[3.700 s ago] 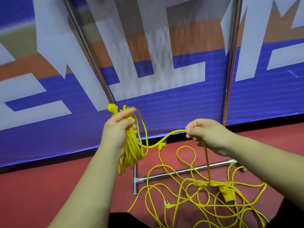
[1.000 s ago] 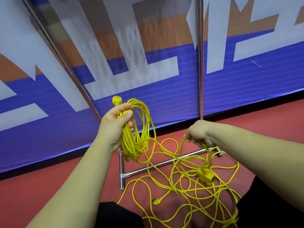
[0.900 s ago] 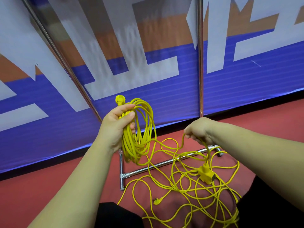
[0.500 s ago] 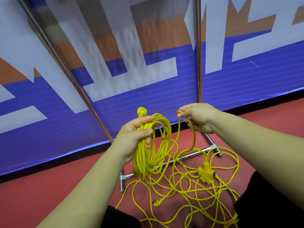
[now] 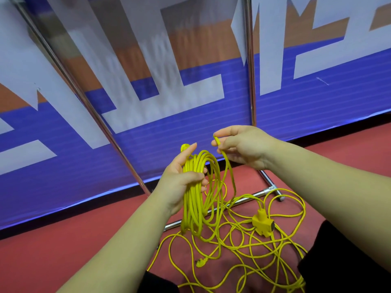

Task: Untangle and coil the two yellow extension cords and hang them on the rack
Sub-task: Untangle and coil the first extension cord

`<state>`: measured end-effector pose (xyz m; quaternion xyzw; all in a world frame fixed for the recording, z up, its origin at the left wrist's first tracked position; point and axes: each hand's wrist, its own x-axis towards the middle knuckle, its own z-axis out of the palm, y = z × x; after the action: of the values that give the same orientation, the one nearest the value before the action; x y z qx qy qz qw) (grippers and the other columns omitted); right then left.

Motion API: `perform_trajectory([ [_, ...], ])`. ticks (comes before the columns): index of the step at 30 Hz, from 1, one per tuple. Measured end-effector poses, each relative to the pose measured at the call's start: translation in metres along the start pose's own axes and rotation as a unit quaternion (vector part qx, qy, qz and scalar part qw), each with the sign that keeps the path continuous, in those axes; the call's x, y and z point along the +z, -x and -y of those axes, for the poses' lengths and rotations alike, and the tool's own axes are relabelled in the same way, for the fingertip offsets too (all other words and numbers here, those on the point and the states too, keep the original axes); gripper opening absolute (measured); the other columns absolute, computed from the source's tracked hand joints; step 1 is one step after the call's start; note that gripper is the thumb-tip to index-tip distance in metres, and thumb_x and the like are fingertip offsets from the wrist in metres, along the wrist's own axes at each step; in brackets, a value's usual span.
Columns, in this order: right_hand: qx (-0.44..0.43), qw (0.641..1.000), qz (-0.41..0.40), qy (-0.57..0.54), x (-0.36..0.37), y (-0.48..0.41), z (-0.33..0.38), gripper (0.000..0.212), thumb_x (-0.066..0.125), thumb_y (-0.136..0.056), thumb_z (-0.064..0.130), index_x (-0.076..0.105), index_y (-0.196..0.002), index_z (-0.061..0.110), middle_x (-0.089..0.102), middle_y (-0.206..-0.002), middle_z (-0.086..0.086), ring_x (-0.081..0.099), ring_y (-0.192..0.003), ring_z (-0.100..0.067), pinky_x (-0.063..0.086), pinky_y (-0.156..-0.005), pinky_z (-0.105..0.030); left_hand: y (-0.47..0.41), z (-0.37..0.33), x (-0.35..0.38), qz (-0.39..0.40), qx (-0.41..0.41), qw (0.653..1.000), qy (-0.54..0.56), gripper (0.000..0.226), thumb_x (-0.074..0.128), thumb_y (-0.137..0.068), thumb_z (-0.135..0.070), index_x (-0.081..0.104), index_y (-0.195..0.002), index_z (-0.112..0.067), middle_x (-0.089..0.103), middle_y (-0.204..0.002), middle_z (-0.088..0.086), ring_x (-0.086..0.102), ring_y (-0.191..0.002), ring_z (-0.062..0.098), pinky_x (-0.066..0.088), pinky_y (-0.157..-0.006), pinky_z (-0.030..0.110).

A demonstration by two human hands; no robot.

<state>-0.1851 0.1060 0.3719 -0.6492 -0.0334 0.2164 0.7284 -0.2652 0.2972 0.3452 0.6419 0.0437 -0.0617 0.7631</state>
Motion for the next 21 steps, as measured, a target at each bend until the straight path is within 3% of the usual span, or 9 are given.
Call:
perform_trajectory([
  [6, 0.007, 1.000, -0.017, -0.005, 0.007, 0.002, 0.006, 0.022, 0.073, -0.086, 0.000, 0.067, -0.100, 0.015, 0.075, -0.096, -0.011, 0.073, -0.067, -0.012, 0.055, -0.056, -0.021, -0.006, 0.007, 0.011, -0.031, 0.018, 0.999, -0.010, 0.081, 0.065, -0.082, 0.019, 0.050, -0.145, -0.030, 0.068, -0.083, 0.010, 0.063, -0.063, 0.023, 0.054, -0.058, 0.032],
  [11, 0.017, 0.999, -0.032, -0.027, 0.013, 0.002, 0.008, 0.023, 0.073, -0.086, 0.000, 0.067, -0.101, 0.017, 0.073, -0.091, -0.008, 0.072, -0.074, -0.016, 0.056, -0.055, -0.023, -0.009, 0.014, 0.021, -0.039, 0.024, 0.999, -0.010, 0.077, 0.070, -0.082, 0.013, 0.050, -0.144, -0.030, 0.073, -0.110, 0.015, 0.070, -0.093, 0.035, 0.058, -0.079, 0.036],
  [14, 0.021, 0.997, -0.042, -0.065, 0.014, 0.000, 0.009, 0.023, 0.072, -0.087, -0.002, 0.066, -0.101, 0.015, 0.073, -0.090, -0.009, 0.073, -0.078, -0.019, 0.058, -0.057, -0.026, -0.011, 0.016, 0.025, -0.036, 0.032, 0.999, 0.013, 0.076, 0.067, -0.083, 0.014, 0.048, -0.144, -0.027, 0.075, -0.106, 0.011, 0.072, -0.095, 0.035, 0.057, -0.087, 0.041],
  [17, 0.023, 0.993, -0.056, -0.097, 0.014, -0.004, 0.008, 0.021, 0.070, -0.087, -0.004, 0.062, -0.098, 0.013, 0.071, -0.087, -0.011, 0.074, -0.085, -0.024, 0.061, -0.064, -0.031, -0.011, 0.016, 0.029, -0.020, 0.031, 0.999, 0.030, 0.076, 0.062, -0.085, 0.017, 0.045, -0.143, -0.030, 0.076, -0.095, 0.008, 0.074, -0.089, 0.036, 0.053, -0.083, 0.042],
  [21, 0.012, 0.990, -0.070, -0.125, 0.015, -0.008, 0.005, 0.022, 0.070, -0.087, -0.004, 0.056, -0.090, 0.012, 0.068, -0.083, -0.011, 0.074, -0.089, -0.028, 0.062, -0.070, -0.034, -0.011, 0.014, 0.033, -0.028, 0.018, 0.998, 0.052, 0.078, 0.061, -0.086, 0.018, 0.043, -0.148, -0.026, 0.075, -0.087, 0.010, 0.074, -0.078, 0.031, 0.061, -0.072, 0.039],
])
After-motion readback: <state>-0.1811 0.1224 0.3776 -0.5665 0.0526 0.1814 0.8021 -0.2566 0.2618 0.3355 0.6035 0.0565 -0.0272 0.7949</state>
